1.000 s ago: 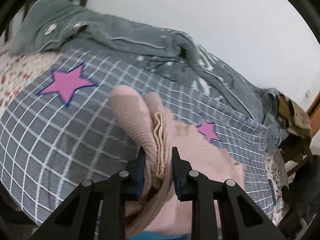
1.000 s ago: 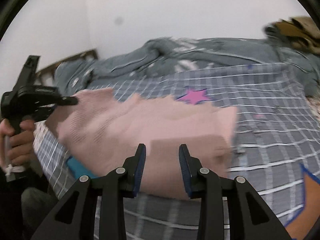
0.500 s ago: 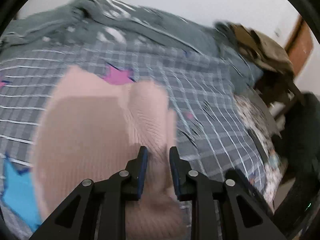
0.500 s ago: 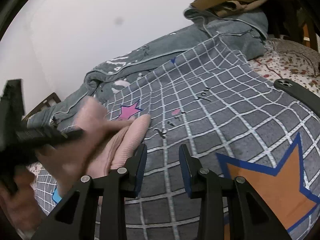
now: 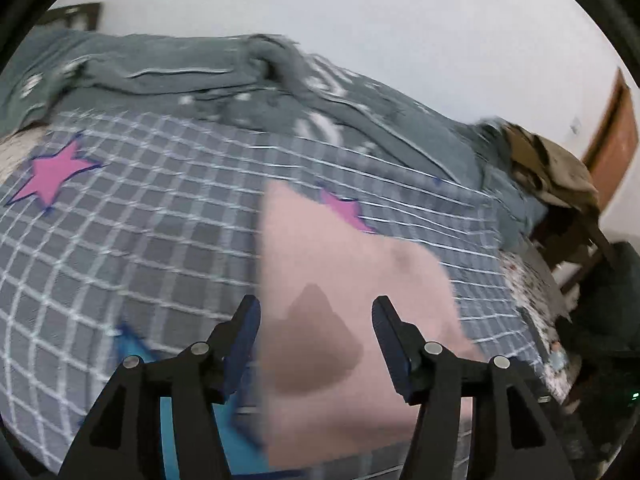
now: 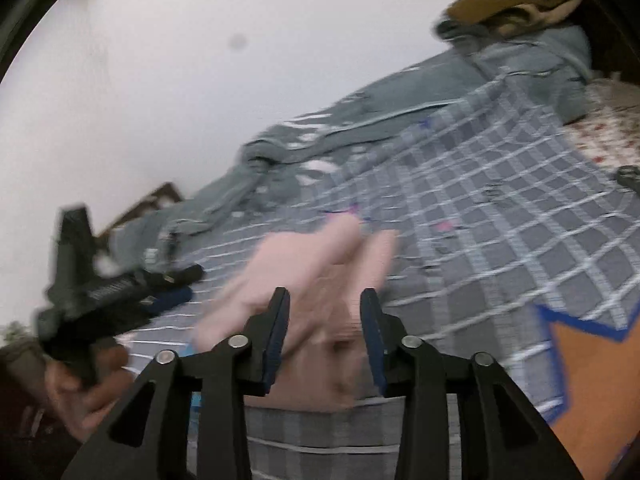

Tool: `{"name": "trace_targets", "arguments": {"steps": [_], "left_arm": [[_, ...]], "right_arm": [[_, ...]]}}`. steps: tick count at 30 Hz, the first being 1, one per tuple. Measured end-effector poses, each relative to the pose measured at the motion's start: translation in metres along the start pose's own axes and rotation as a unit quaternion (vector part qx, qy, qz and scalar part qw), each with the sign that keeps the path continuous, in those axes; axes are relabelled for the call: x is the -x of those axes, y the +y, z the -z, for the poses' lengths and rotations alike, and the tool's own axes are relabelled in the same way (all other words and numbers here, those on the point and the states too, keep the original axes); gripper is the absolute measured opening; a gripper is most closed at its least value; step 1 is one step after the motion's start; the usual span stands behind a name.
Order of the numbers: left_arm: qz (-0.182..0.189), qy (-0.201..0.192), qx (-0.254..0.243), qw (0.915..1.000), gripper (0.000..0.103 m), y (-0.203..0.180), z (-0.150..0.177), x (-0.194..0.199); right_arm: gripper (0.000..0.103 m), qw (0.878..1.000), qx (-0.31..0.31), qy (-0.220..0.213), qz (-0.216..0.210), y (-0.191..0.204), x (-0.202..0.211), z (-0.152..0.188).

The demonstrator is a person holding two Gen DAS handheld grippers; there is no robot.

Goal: Fold small clothes

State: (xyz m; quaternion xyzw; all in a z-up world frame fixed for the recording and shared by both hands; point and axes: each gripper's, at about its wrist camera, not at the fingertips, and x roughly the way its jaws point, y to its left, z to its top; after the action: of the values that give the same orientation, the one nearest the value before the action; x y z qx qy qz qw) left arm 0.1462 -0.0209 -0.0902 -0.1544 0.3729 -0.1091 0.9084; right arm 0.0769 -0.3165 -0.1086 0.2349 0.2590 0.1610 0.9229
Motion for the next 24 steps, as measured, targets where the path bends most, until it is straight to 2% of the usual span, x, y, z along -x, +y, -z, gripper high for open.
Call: {"name": "trace_targets", "arguments": {"steps": [1, 3, 5, 6, 7, 8, 10, 11, 12, 13, 15, 17, 18, 19, 20, 22, 24], "left_arm": [[-0.002, 0.001, 0.005, 1.0, 0.056, 0.007, 0.0, 0.001], [-0.005, 0.005, 0.016, 0.9998, 0.056, 0.024, 0.001, 0.004], [-0.008, 0.004, 0.021, 0.9997, 0.056, 0.035, 0.006, 0.007], [-0.008, 0.004, 0.021, 0.9997, 0.056, 0.036, 0.009, 0.008], [-0.01, 0.003, 0.02, 0.9998, 0.056, 0.039, 0.012, 0.01], [-0.012, 0.002, 0.018, 0.9998, 0.056, 0.039, 0.015, 0.01], [-0.016, 0.003, 0.014, 0.9998, 0.056, 0.042, 0.019, 0.01], [-0.014, 0.005, 0.012, 0.9998, 0.056, 0.043, 0.02, 0.011], [-0.011, 0.005, 0.009, 0.9999, 0.056, 0.044, 0.022, 0.011], [-0.009, 0.004, 0.008, 0.9999, 0.056, 0.045, 0.024, 0.012], [0.0, 0.003, -0.001, 1.0, 0.056, 0.043, 0.029, 0.012], [0.015, 0.007, -0.012, 0.9998, 0.056, 0.037, 0.032, 0.007], [0.021, 0.01, -0.014, 0.9996, 0.056, 0.035, 0.032, 0.005], [0.031, 0.013, -0.014, 0.9993, 0.056, 0.031, 0.032, 0.003], [0.041, 0.016, -0.015, 0.9989, 0.056, 0.028, 0.032, 0.001], [0.054, 0.011, -0.021, 0.9982, 0.056, 0.023, 0.031, 0.001], [0.06, 0.003, -0.026, 0.9979, 0.058, 0.019, 0.031, 0.002]], "right_arm": [[0.045, 1.0, -0.008, -0.003, -0.023, 0.006, -0.003, 0.0], [0.049, 0.999, -0.015, -0.004, -0.04, 0.013, -0.009, 0.002], [0.049, 1.0, -0.017, 0.008, -0.025, 0.019, -0.023, 0.006], [0.049, 1.0, -0.015, 0.024, 0.002, 0.02, -0.033, 0.009], [0.043, 0.998, -0.009, 0.047, 0.044, 0.02, -0.046, 0.014], [0.025, 0.995, -0.005, 0.066, 0.074, 0.019, -0.057, 0.021], [0.016, 0.995, 0.007, 0.058, 0.075, 0.018, -0.059, 0.027], [0.006, 0.996, 0.017, 0.045, 0.073, 0.018, -0.051, 0.026], [0.004, 0.998, 0.026, 0.024, 0.061, 0.019, -0.037, 0.023], [0.004, 0.999, 0.024, -0.01, 0.041, 0.018, -0.015, 0.018], [0.004, 0.999, 0.02, -0.032, 0.03, 0.011, 0.004, 0.012], [0.004, 0.996, 0.019, -0.004, 0.083, 0.001, -0.006, 0.015], [0.004, 0.994, 0.017, 0.031, 0.102, -0.005, -0.019, 0.02], [0.004, 0.991, 0.011, 0.07, 0.113, -0.011, -0.035, 0.029], [0.004, 0.991, 0.008, 0.077, 0.113, -0.011, -0.039, 0.032], [0.006, 0.993, 0.013, 0.058, 0.098, -0.007, -0.031, 0.031], [0.012, 0.996, 0.02, 0.031, 0.078, -0.001, -0.021, 0.025]]}}
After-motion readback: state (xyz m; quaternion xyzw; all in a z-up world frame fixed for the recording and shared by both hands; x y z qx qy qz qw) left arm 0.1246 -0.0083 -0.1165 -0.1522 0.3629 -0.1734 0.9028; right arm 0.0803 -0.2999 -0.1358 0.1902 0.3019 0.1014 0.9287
